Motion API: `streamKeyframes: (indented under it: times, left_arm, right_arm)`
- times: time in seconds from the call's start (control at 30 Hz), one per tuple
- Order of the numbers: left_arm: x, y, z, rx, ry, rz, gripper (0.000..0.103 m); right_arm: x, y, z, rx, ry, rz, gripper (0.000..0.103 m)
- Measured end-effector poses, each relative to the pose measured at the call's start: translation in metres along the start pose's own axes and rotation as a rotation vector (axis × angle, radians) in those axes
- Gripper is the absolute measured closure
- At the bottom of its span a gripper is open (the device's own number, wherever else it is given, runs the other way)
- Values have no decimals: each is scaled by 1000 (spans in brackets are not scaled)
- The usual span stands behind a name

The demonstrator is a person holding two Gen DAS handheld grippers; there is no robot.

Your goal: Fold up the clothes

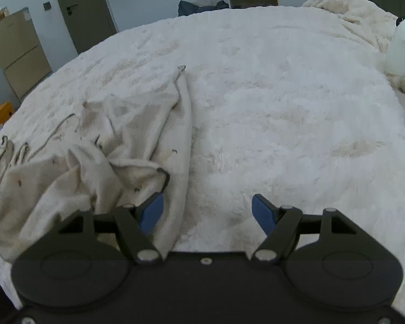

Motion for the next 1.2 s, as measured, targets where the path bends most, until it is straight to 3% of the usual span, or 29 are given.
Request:
streamKeyframes:
  times: [0.1,0.23,0.37,0.47,0.6,0.63,0.67,0.7,0.73,0.77,0.9,0.97,1.1,1.13,1.17,1.2]
  left_arm:
    - [13,-8,-4,34,-8,56,21]
    - [10,-26,-13,9,-13,-28,20]
    - [6,-53,-50,-13,-98,-113,18]
    - [5,-73,-77,38,-55,-87,18]
    - [-5,-92,-113,111,-21,-90,22]
    - [-9,-92,-119,127,-17,-104,36]
    - [-16,-91,-128,153,-5,-129,64]
    - [-21,-89,-135,177,6,-148,77]
    - [-24,-84,-139,197,18,-160,100]
    - [-28,-80,-142,210,35,-177,103]
    - [-49,-72,-124,182,157,-261,103]
    - [-60,-75,-99,145,278,-275,103]
    - [-74,-81,-64,99,441,-330,101]
    - [-75,-82,-57,83,460,-349,86]
    - [-72,-84,-53,64,440,-371,49]
    - [-66,-84,-54,51,412,-385,32]
  right_arm:
    - [2,5,-6,-4,13,15,32]
    - [8,5,-21,34,3,-12,32]
    - [20,-2,-24,23,-34,-16,32]
    - [28,0,-29,34,-5,51,32]
    - [26,-3,-27,34,-20,39,32]
    - [26,-4,-26,31,-22,36,32]
    - [25,-6,-23,19,-27,30,32]
    - [24,-8,-22,11,-29,27,32]
    - [24,-8,-22,7,-30,27,32]
    - [23,-9,-21,3,-28,29,32]
    - [16,-6,-21,4,-6,14,32]
    - [14,-5,-21,4,-13,0,32]
    - [14,1,-31,26,9,-4,32]
    - [14,5,-35,37,19,2,31]
    - [14,8,-39,49,30,9,29]
    - [15,15,-45,67,43,22,27]
Point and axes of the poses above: each gripper's, at about its wrist camera, not at the fingertips, and z roughly against the way its jaws point, x to its left, y to its underside, the point moved 2 cm from there along -z, roughly the way its jaws point, and after that the axes turned 1 degree about z, right-handed, at the moved point
